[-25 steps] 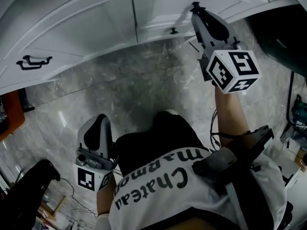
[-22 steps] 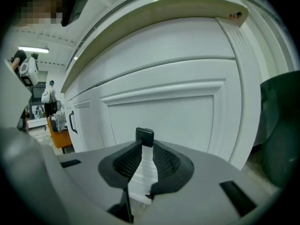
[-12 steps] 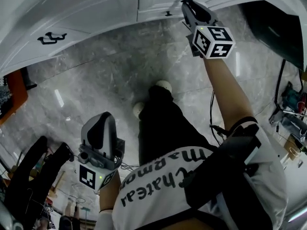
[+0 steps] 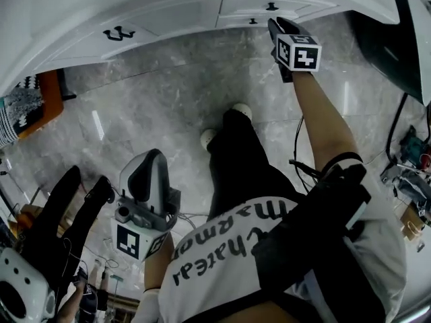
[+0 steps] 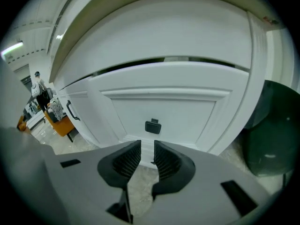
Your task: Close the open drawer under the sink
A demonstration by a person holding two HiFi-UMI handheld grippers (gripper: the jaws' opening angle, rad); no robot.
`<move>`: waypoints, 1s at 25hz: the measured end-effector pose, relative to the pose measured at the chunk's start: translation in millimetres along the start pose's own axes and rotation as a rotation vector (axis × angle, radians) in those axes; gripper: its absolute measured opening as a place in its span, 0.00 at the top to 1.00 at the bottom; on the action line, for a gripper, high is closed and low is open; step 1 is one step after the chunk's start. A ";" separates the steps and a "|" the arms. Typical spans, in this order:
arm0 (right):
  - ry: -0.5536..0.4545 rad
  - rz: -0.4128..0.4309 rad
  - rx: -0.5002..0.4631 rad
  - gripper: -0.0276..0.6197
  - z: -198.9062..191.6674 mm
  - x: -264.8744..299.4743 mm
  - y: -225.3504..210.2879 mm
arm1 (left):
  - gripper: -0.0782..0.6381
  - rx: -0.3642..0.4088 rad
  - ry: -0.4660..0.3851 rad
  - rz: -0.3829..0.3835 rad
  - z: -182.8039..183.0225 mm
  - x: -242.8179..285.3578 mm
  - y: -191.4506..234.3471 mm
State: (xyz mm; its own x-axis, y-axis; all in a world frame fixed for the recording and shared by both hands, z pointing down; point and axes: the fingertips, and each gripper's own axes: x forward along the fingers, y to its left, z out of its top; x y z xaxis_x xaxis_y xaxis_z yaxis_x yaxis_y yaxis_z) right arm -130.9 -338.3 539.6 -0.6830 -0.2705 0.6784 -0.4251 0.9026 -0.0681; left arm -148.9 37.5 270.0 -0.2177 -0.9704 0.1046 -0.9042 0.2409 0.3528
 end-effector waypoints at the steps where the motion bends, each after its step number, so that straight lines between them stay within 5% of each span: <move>1: 0.007 0.010 0.017 0.82 0.5 -9.6 4.9 | 0.88 0.008 -0.009 0.003 9.9 -0.5 -3.8; 14: -0.080 0.189 0.205 0.90 46.4 -235.3 100.4 | 0.88 0.119 -0.069 -0.168 138.7 -27.3 -84.3; 20: -0.218 0.238 0.169 0.92 93.5 -318.8 132.5 | 0.88 0.117 -0.042 -0.157 157.4 -45.5 -91.5; 25: -0.340 0.242 0.011 0.94 135.6 -374.6 146.6 | 0.88 0.147 -0.047 -0.199 161.0 -58.0 -110.3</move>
State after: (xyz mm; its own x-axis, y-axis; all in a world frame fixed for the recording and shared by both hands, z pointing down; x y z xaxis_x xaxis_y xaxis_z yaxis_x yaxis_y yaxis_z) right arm -17.9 -150.0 176.3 -0.9204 -0.1483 0.3617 -0.2336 0.9505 -0.2048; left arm -95.6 64.3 75.4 -0.0435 -0.9991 0.0015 -0.9740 0.0428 0.2225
